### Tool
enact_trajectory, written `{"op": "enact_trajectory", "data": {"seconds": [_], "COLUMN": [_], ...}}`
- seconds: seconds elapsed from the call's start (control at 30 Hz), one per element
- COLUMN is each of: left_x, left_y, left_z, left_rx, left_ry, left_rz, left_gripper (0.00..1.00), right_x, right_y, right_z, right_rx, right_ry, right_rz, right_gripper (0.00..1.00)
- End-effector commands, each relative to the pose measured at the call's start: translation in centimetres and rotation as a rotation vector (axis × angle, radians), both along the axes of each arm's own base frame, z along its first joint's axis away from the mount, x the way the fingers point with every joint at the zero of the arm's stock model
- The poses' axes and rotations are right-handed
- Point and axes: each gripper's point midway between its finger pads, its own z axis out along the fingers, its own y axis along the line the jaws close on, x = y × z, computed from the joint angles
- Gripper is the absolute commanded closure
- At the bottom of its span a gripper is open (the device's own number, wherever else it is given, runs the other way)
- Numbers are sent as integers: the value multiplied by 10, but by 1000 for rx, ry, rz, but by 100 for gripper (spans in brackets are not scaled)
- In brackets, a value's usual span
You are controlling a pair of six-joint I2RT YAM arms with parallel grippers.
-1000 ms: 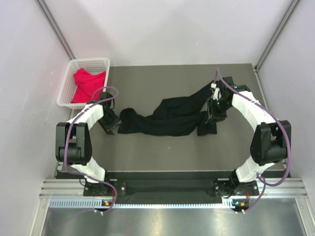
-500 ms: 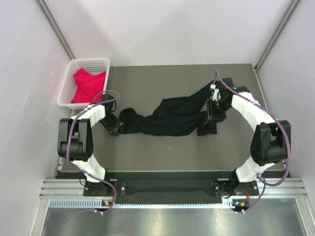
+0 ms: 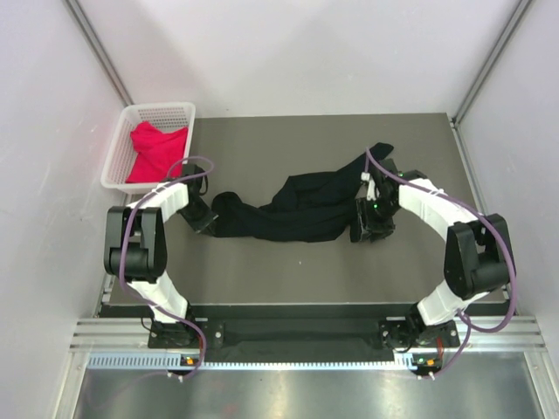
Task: Fold and stack the t-shirts
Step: Flatten the tshirt out
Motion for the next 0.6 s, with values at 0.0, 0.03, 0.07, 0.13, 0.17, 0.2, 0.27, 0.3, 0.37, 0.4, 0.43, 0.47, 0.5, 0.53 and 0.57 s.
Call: {"op": "enact_trajectory", "data": {"seconds": [0.0,0.03,0.07,0.13,0.17,0.2,0.27,0.3,0.37,0.4,0.43,0.47,0.5,0.53,0.57], "left_x": [19,18,15,15,13,12,9,8,3,3,1,-1,-2,-3,-3], "left_y": [8,6,6,5,4,3,0,-2,-4,-4,-4,-4,-4,-4,-5], "left_z": [9,10,11,16,16,18,20,20,19,21,20,19,20,20,20], "left_rx": [49,41,40,38,31,29,8,1,-3,-4,-4,-6,-8,-8,-8], "left_ry": [-79,-83,-81,-101,-101,-110,-117,-120,-118,-126,-126,-123,-124,-124,-124], "left_rz": [-27,-38,-42,-50,-53,-58,-74,-84,-99,-101,-100,-100,-102,-105,-107], "left_gripper": [100,100,100,100,100,100,100,100,100,100,100,100,100,100,100], "right_x": [14,19,24,33,38,40,42,43,49,51,56,57,60,62,64], "right_y": [2,-2,-4,-8,-11,-16,-22,-25,-29,-30,-29,-28,-27,-23,-21], "right_z": [1,1,2,3,3,2,-1,-2,-2,-3,-3,-8,-9,-8,-12], "right_rx": [-47,-76,-87,-114,-133,-165,-211,-224,-256,-261,-262,-266,-261,-246,-240], "right_ry": [-105,-127,-149,-181,-189,-191,-180,-180,-199,-200,-208,-193,-193,-192,-184], "right_rz": [-21,-39,-54,-78,-86,-82,-74,-71,-72,-65,-62,-55,-55,-49,-49], "right_gripper": [59,60,61,65,66,68,71,72,72,72,73,72,72,71,71]}}
